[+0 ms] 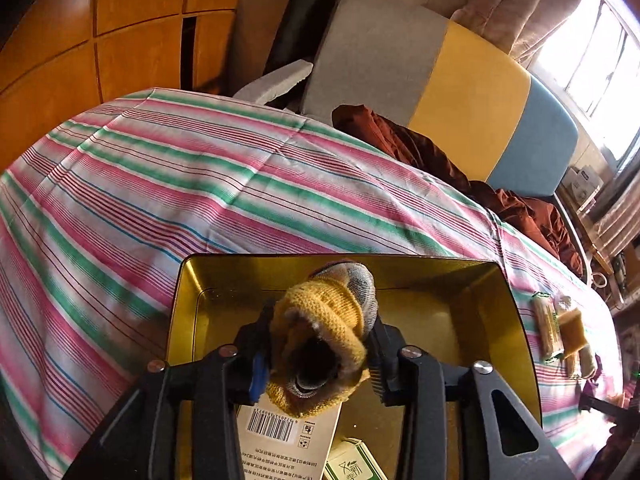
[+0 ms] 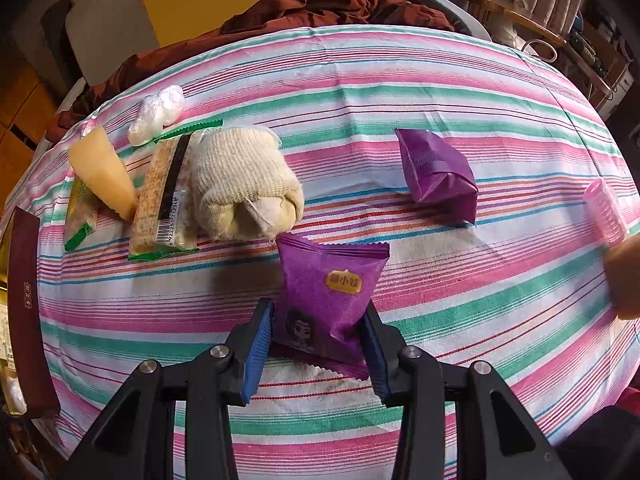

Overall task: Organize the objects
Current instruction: 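Carry the yellow glove into the gold tray and open the left tool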

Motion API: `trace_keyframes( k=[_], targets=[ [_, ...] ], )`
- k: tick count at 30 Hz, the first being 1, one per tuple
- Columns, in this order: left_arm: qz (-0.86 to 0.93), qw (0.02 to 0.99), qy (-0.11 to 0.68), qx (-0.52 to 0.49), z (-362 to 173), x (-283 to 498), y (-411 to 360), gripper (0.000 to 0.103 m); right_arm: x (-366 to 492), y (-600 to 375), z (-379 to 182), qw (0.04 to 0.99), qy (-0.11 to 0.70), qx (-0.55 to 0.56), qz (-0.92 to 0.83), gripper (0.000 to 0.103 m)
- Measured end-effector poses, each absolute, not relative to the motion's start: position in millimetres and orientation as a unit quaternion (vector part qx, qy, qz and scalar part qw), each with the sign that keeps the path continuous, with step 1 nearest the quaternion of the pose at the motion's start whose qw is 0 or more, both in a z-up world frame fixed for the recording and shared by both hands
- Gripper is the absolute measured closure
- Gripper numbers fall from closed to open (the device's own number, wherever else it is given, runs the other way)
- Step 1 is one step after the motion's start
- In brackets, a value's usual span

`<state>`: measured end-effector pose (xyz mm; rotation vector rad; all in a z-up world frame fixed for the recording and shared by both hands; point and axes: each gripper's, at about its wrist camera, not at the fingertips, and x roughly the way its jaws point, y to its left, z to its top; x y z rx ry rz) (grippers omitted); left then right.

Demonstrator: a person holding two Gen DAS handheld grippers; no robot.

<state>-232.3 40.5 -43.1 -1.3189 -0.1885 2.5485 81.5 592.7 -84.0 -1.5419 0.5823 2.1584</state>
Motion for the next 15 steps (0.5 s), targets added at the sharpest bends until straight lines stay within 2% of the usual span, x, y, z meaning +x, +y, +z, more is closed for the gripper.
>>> trace_keyframes(
  k=[4, 7, 15],
  targets=[
    [0.880, 0.128, -0.064, -0.453, -43.3, -227.8, 42.7, 0.052, 84.2, 596.4, -82.6, 0.209, 0.205, -0.557, 0.777, 0.060],
    [0.882, 0.130, -0.061, -0.449, -41.5, -221.3, 42.5, 0.042, 86.8, 599.8, -81.3, 0.208, 0.201, -0.558, 0.778, 0.060],
    [0.893, 0.133, -0.054, -0.427, -28.0, -186.6, 41.4, 0.042, 92.1, 608.7, -78.2, 0.207, 0.195, -0.560, 0.779, 0.060]
  ],
)
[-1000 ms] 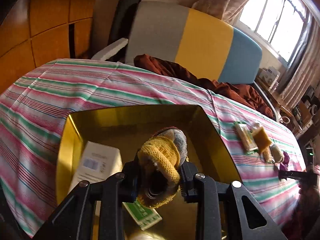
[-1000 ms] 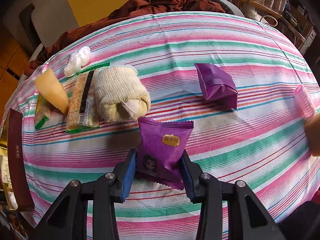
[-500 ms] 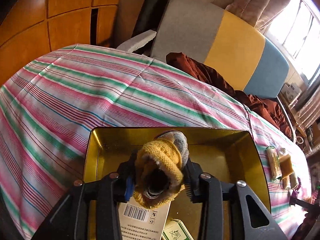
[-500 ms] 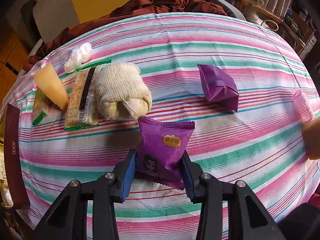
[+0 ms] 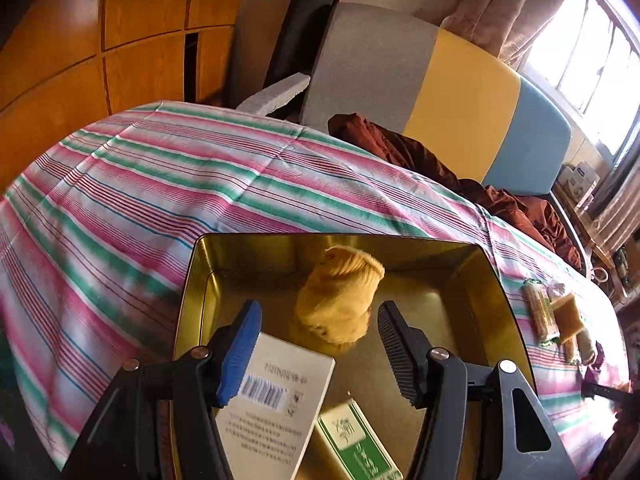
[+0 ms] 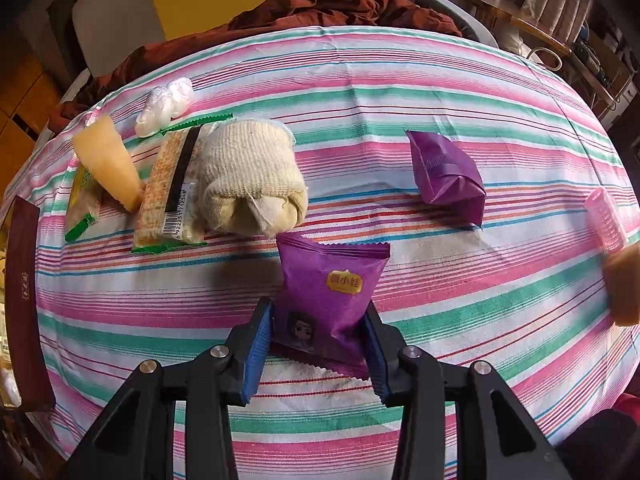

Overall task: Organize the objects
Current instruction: 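Carry the yellow glove into the gold tray and open the left tool, then carry the purple candy packet into the tray and open the right tool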

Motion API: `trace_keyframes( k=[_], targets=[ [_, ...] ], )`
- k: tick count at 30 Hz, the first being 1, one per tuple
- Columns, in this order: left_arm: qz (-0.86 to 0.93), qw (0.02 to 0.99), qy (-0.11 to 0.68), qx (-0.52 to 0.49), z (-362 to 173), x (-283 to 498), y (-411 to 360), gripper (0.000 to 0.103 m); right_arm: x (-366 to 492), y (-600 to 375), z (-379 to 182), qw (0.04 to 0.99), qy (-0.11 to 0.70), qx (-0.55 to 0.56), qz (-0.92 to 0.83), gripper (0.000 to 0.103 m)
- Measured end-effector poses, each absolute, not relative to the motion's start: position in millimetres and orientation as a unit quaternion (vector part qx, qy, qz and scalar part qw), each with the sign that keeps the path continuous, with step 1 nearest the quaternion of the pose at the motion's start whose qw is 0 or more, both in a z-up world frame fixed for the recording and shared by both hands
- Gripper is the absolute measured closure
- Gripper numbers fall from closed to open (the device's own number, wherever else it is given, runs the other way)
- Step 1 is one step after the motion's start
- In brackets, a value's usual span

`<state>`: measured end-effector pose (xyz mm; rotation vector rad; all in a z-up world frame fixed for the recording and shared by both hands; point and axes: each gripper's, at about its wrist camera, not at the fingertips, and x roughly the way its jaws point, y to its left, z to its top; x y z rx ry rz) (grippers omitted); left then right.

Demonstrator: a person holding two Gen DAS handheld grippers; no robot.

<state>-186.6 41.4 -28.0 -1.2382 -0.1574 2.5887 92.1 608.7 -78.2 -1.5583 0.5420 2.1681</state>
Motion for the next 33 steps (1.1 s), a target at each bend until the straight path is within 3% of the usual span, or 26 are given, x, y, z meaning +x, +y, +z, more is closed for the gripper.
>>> trace_keyframes(
  k=[12, 23, 28, 33],
  targets=[
    [0.914, 0.172, -0.019, -0.367, 5.9, -96.2, 64.9, 0.039, 96.5, 584.3, -70.1, 0.163, 0.148, -0.576, 0.787, 0.060],
    [0.917, 0.184, 0.015, -0.355, 4.7, -54.9, 71.5, 0.038, 165.7, 497.8, -59.0, 0.093, 0.115, -0.565, 0.812, 0.062],
    [0.918, 0.173, 0.020, -0.357, 2.0, -50.2, 62.6, 0.038, 109.0, 456.4, -28.0, 0.044, 0.113, -0.525, 0.843, 0.062],
    [0.919, 0.159, 0.009, -0.361, 0.9, -50.9, 47.0, 0.038, 0.8, 328.6, -0.3, -0.035, 0.081, -0.495, 0.864, 0.062]
  ],
)
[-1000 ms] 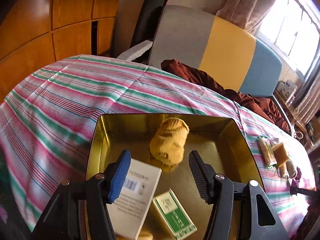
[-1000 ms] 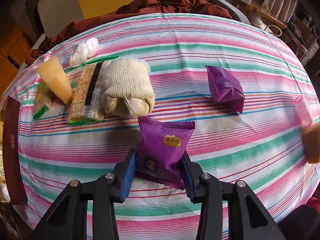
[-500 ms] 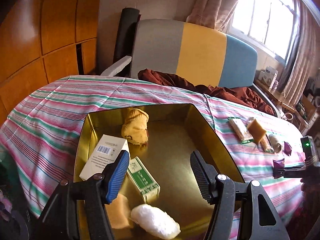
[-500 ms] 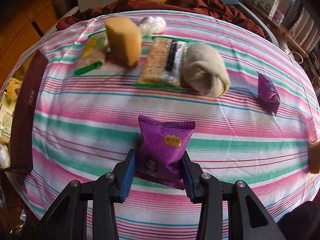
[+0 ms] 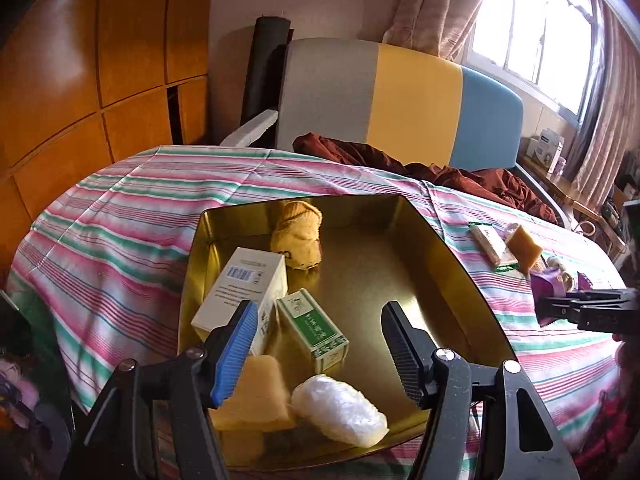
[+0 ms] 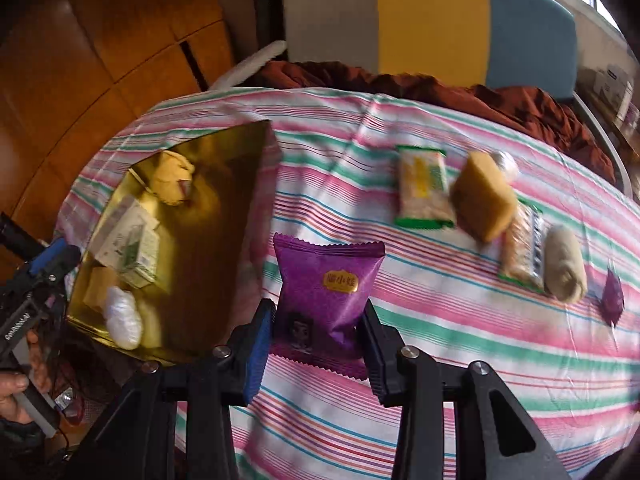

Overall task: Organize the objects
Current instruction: 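Carry the purple candy packet into the tray and open the right tool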

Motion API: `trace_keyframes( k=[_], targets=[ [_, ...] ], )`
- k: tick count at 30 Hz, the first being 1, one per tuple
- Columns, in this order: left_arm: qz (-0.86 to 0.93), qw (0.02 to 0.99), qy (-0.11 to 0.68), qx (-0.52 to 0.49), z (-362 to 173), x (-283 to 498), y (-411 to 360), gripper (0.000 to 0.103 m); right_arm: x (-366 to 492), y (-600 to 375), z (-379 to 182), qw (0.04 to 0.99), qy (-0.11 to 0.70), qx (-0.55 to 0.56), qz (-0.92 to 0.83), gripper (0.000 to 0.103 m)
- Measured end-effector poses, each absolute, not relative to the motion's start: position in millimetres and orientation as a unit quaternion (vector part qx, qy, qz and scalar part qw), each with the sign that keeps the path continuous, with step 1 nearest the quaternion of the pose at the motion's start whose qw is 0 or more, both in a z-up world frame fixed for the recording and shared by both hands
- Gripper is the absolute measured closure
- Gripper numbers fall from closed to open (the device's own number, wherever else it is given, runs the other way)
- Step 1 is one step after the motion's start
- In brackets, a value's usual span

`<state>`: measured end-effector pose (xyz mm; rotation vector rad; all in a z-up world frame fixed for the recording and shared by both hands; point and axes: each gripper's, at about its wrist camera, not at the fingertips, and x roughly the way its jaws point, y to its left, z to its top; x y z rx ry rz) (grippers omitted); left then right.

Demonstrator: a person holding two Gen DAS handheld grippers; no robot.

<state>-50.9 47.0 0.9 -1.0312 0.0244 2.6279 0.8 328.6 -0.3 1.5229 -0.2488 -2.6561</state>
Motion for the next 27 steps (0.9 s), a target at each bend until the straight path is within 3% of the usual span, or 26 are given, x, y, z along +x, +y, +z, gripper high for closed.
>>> trace_keyframes(
  k=[10, 12, 17, 27],
  targets=[
    [0.919, 0.123, -0.043, -0.373, -0.9, -53.3, -3.8, 0.029, -78.8, 203.5, -42.1, 0.137, -0.004, 0.522, -0.842, 0.062],
    [0.919, 0.112, -0.045, -0.376, -1.5, -53.8, -11.5, 0.016, -83.3, 191.6, -52.9, 0.137, 0.006, 0.532, -0.836, 0.061],
    [0.920, 0.085, -0.056, -0.377, -4.8, -53.7, -26.5, 0.000, -96.6, 176.2, -76.4, 0.140, 0.017, 0.555, -0.820, 0.060],
    [0.924, 0.090, -0.052, -0.369, -2.8, -50.8, -21.9, 0.000, -74.8, 182.5, -65.1, 0.149, -0.005, 0.540, -0.828, 0.052]
  ],
)
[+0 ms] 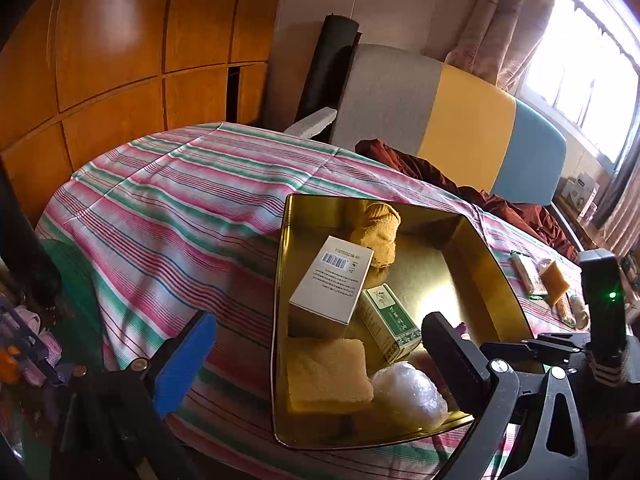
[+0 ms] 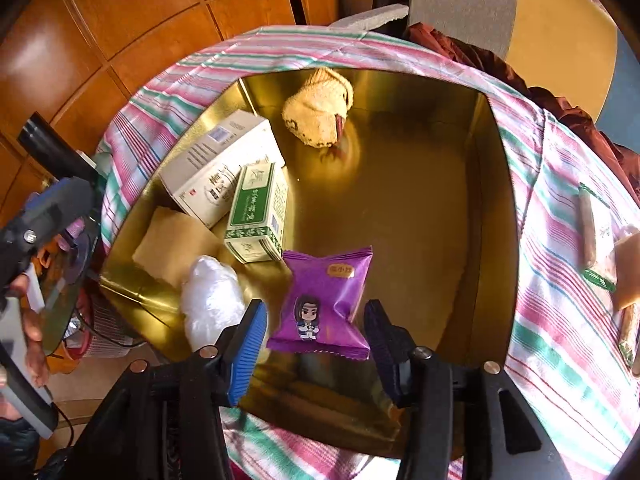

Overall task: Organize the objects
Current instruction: 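Carry the purple candy packet into the tray and open the right tool, then move both tools back to the items on the table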

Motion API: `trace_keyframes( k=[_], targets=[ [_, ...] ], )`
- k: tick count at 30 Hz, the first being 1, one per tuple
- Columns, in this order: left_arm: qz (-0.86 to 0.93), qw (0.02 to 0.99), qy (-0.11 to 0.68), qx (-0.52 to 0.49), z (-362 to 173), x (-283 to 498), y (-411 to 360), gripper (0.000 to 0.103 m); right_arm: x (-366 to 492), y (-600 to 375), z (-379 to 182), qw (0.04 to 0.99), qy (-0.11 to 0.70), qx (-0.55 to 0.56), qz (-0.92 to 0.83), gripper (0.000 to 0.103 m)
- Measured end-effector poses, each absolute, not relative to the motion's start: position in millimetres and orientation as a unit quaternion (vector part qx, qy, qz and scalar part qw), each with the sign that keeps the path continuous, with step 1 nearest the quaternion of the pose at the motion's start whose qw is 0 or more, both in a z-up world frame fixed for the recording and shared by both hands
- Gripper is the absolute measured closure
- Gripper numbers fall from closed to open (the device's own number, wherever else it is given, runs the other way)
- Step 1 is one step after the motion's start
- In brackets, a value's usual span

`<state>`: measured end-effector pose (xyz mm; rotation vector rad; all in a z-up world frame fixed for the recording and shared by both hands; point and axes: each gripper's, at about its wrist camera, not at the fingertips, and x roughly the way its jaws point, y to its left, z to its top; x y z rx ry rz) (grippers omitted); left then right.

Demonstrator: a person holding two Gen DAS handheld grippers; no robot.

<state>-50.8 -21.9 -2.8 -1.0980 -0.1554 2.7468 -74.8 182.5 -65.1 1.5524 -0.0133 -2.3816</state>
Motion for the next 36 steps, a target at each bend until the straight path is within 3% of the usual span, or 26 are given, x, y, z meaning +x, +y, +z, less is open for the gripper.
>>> trace_keyframes(
  k=[7, 9, 17, 36],
  targets=[
    [0.930, 0.089, -0.034, -0.354, 1.5, -45.1, -8.9, 0.000, -49.3, 202.5, -40.2, 0.131, -0.016, 0.512, -0.849, 0.046],
    [0.930, 0.095, -0.029, -0.353, 2.0, -44.8, -4.2, 0.000, -41.7, 214.4, -31.7, 0.120, -0.025, 0.503, -0.856, 0.029],
    [0.925, 0.140, -0.007, -0.354, 6.0, -41.5, 28.3, 0.000, -22.4, 281.4, -11.1, 0.056, -0.073, 0.479, -0.873, 0.028],
    [0.904, 0.249, 0.068, -0.341, 20.7, -31.4, 130.0, 0.000, 29.7, 501.3, -27.8, -0.164, -0.219, 0.488, -0.829, 0.028]
  ],
)
